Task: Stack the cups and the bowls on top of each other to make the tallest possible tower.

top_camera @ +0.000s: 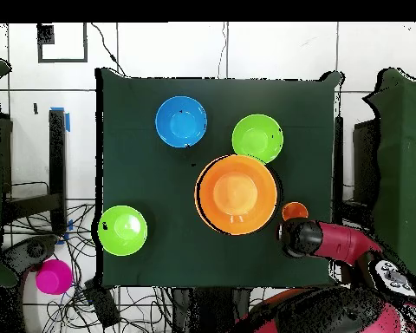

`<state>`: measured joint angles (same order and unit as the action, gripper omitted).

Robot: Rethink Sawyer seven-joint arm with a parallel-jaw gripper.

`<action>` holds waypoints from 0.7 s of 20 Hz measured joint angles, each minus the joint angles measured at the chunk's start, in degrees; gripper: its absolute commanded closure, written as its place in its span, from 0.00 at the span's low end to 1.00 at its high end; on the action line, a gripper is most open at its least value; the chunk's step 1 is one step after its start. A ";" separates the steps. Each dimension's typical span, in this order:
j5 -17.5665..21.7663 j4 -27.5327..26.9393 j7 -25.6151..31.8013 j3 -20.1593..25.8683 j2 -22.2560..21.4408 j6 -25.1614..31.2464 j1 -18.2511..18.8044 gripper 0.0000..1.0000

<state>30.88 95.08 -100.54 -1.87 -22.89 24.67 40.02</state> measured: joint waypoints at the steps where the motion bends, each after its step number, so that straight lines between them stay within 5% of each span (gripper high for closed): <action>1: 0.01 0.00 0.00 -0.26 -0.02 0.00 -0.17 0.00; 14: -0.67 0.17 0.00 -2.47 -5.78 1.35 -1.12 0.00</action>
<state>30.21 95.25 -100.54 -4.34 -28.67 26.02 38.89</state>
